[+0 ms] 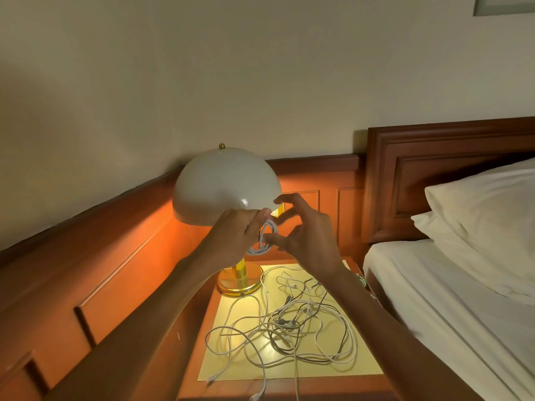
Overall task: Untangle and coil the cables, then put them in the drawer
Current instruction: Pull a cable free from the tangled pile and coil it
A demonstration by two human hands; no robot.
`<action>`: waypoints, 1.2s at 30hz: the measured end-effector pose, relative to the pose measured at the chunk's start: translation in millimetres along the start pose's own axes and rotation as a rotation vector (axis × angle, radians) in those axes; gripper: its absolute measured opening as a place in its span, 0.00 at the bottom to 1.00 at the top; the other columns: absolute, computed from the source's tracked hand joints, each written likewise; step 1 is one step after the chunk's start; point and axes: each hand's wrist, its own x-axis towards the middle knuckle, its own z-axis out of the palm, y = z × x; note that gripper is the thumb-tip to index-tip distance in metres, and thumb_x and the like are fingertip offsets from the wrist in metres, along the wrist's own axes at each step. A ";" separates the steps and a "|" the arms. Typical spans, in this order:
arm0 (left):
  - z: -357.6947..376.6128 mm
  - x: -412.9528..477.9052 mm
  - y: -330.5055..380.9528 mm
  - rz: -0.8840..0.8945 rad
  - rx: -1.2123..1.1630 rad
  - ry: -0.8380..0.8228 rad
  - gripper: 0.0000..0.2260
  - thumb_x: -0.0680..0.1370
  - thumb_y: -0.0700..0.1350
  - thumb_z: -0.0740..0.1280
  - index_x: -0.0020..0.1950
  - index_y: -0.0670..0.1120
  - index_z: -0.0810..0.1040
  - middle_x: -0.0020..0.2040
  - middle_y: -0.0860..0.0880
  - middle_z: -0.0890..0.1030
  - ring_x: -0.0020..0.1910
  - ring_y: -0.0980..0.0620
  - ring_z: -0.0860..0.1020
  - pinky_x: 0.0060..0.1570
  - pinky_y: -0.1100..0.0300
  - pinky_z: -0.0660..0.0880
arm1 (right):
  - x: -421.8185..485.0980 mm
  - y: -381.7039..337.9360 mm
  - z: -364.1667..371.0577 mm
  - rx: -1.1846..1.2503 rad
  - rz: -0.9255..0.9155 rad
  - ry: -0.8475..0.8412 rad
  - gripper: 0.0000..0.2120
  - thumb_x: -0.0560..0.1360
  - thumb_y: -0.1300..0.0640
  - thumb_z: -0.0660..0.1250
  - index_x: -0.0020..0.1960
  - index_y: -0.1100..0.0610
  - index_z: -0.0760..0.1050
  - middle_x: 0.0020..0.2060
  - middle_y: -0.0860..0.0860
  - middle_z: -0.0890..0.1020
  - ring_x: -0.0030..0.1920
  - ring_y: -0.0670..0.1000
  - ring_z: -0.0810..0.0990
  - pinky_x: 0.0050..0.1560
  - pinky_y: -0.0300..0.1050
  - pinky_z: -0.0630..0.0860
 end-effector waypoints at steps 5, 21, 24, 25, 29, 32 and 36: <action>-3.1 -1.0 -8.8 -0.101 -0.251 -0.113 0.23 0.84 0.53 0.53 0.35 0.46 0.76 0.26 0.52 0.73 0.27 0.56 0.71 0.31 0.63 0.67 | -3.7 9.8 3.0 -0.345 -0.531 0.108 0.18 0.72 0.54 0.77 0.61 0.49 0.79 0.50 0.55 0.75 0.38 0.50 0.75 0.30 0.42 0.76; -5.8 -6.0 1.3 -0.022 -0.069 0.062 0.22 0.85 0.50 0.53 0.31 0.56 0.70 0.24 0.54 0.73 0.26 0.58 0.75 0.34 0.67 0.71 | -14.3 -14.2 11.0 0.501 0.219 0.187 0.04 0.73 0.55 0.76 0.47 0.54 0.86 0.43 0.48 0.87 0.46 0.50 0.86 0.50 0.55 0.83; -2.9 -7.2 4.5 -0.008 0.001 0.110 0.20 0.85 0.49 0.54 0.32 0.58 0.68 0.25 0.56 0.73 0.28 0.59 0.76 0.36 0.72 0.67 | -17.2 -16.0 -3.6 0.131 0.069 0.152 0.04 0.72 0.53 0.76 0.46 0.52 0.87 0.43 0.44 0.87 0.44 0.41 0.85 0.49 0.42 0.82; -3.2 -7.1 5.0 0.000 0.026 0.126 0.20 0.85 0.48 0.54 0.32 0.58 0.68 0.25 0.58 0.72 0.28 0.59 0.76 0.36 0.74 0.67 | -17.0 -14.3 -6.9 0.012 0.009 0.127 0.05 0.73 0.53 0.76 0.47 0.52 0.87 0.44 0.44 0.87 0.43 0.41 0.85 0.48 0.42 0.82; -2.1 -6.8 6.8 0.059 0.125 0.125 0.14 0.84 0.43 0.57 0.38 0.51 0.70 0.29 0.58 0.71 0.28 0.56 0.74 0.38 0.71 0.65 | -16.4 -5.4 -4.6 -0.428 -0.233 0.126 0.04 0.73 0.60 0.76 0.48 0.57 0.86 0.43 0.53 0.87 0.43 0.55 0.82 0.40 0.51 0.81; -0.9 -3.6 11.5 0.062 0.104 0.166 0.14 0.84 0.42 0.57 0.40 0.48 0.72 0.31 0.53 0.74 0.31 0.52 0.77 0.38 0.65 0.68 | -19.0 -5.3 3.8 -0.526 -0.248 0.239 0.10 0.70 0.65 0.77 0.51 0.60 0.84 0.50 0.59 0.83 0.48 0.59 0.80 0.41 0.48 0.77; -3.3 2.7 20.3 0.062 0.049 0.200 0.21 0.85 0.49 0.52 0.40 0.46 0.78 0.30 0.54 0.77 0.32 0.54 0.79 0.36 0.65 0.71 | -19.1 -8.2 14.3 -0.206 -0.118 0.315 0.06 0.77 0.64 0.69 0.53 0.60 0.81 0.42 0.54 0.86 0.36 0.49 0.81 0.36 0.33 0.74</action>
